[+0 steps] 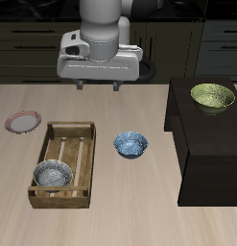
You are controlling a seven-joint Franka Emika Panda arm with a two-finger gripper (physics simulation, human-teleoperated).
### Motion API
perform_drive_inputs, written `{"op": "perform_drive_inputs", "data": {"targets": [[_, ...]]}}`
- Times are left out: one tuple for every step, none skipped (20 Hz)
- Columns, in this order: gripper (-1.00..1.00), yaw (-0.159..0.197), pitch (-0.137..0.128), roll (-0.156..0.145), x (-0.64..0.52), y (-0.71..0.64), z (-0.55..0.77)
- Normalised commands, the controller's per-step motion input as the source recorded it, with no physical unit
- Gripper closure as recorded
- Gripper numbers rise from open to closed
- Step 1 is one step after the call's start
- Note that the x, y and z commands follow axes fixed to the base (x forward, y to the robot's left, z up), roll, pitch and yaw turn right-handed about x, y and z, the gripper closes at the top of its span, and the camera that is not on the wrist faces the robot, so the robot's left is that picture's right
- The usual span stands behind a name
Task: Place the black bowl and the blue bowl in the wooden tray
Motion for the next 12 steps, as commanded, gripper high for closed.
{"op": "perform_drive_inputs", "data": {"targets": [[-1.0,-0.08,0.052,0.024,-0.12,0.11,0.01],[-1.0,0.201,-0.191,0.05,-0.2,0.38,0.06],[-1.0,-0.027,-0.092,-0.114,-0.08,-0.14,0.07],[-1.0,-0.029,0.06,0.117,-0.09,0.26,-0.05],[-1.0,0.012,-0.088,-0.094,-0.14,-0.05,0.05],[-1.0,0.018,-0.074,-0.06,-0.05,-0.08,0.06],[-1.0,-0.038,0.039,0.096,-0.1,0.16,-0.06],[-1.0,0.014,-0.053,0.016,-0.15,0.06,0.03],[-1.0,-0.006,-0.052,-0.003,-0.2,0.14,-0.05],[-1.0,0.103,-0.13,0.11,-0.45,0.72,-0.25],[-1.0,-0.073,-0.009,-0.006,-0.11,0.19,-0.2],[-1.0,0.0,0.0,0.0,-0.01,-0.02,0.03]]}}
